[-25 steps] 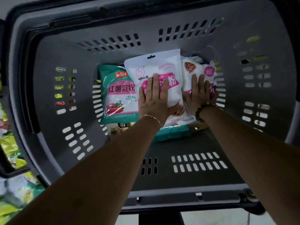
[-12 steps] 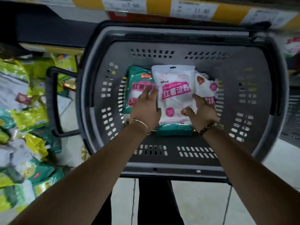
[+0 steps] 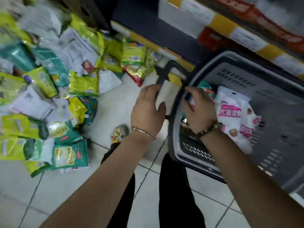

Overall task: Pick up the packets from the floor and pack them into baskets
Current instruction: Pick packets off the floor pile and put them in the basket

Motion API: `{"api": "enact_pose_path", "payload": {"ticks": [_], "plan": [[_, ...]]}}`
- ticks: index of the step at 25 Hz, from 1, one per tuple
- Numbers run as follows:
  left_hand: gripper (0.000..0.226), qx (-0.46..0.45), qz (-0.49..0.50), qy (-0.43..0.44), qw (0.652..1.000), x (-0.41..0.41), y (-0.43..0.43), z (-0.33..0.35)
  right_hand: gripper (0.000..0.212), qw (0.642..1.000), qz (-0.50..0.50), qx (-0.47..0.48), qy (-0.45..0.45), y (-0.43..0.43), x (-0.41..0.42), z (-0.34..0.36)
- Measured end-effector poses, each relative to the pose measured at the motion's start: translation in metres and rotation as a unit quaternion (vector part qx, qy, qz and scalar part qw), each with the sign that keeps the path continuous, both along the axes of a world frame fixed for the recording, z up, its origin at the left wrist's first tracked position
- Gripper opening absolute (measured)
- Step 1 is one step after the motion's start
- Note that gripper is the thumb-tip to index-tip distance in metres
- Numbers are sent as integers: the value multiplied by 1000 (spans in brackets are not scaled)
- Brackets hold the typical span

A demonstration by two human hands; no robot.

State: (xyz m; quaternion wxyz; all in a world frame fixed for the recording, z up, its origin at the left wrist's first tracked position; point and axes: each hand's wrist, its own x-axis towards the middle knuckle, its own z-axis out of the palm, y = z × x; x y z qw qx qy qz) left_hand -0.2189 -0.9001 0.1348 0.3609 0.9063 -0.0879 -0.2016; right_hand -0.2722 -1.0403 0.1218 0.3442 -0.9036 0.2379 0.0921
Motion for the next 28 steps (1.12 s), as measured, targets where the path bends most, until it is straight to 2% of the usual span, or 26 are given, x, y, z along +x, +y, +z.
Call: {"api": "enact_pose_path", "payload": {"ticks": [5, 8, 13, 22, 28], "plan": [[43, -1, 144, 26, 989, 47, 124, 1, 38, 996, 86, 21, 8, 116, 76, 11], [41, 18, 222, 52, 973, 69, 203, -12, 40, 989, 129, 37, 57, 180, 112, 1], [41, 46, 288, 116, 950, 82, 293, -36, 37, 980, 144, 47, 130, 253, 150, -22], [38, 50, 395, 208, 893, 75, 367, -110, 33, 951, 196, 72, 228, 343, 187, -96], [35, 5, 524, 236, 818, 91, 395, -167, 35, 921, 248, 96, 284, 431, 239, -172]]}}
